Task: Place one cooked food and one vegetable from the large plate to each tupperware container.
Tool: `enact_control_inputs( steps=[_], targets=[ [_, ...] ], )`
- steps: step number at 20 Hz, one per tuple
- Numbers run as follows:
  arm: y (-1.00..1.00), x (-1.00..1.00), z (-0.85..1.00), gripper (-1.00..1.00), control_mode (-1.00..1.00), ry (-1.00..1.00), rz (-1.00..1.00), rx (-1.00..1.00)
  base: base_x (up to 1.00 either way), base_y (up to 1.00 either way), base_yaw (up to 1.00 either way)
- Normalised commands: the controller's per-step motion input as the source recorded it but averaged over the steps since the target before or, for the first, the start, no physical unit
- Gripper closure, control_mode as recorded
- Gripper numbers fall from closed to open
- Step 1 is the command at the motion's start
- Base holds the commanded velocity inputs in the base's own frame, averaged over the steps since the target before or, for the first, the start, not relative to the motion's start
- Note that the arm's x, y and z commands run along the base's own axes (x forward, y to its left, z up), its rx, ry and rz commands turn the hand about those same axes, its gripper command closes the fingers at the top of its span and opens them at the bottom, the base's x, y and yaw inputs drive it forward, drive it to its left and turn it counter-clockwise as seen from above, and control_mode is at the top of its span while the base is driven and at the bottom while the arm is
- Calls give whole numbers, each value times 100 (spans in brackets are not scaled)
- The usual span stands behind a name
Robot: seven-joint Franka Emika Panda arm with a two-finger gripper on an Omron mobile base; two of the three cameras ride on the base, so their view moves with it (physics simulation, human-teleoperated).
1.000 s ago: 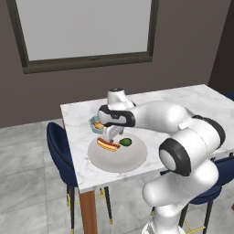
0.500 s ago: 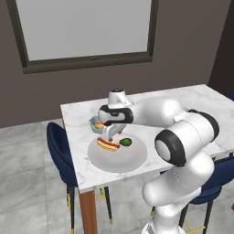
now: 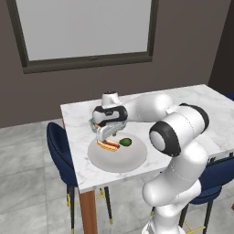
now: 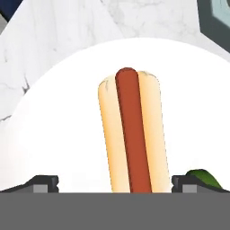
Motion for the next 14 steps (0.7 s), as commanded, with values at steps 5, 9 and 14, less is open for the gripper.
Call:
enact_control_inputs(
  steps=[5,9,14],
  targets=[
    [0,7,-29,-100,-100,0,0,0,0,0,0],
    [0,9,-22,-100,-100,0,0,-3,0,0,0],
    [0,0,-14,-100,-100,0,0,-1,0,0,0]
  ],
)
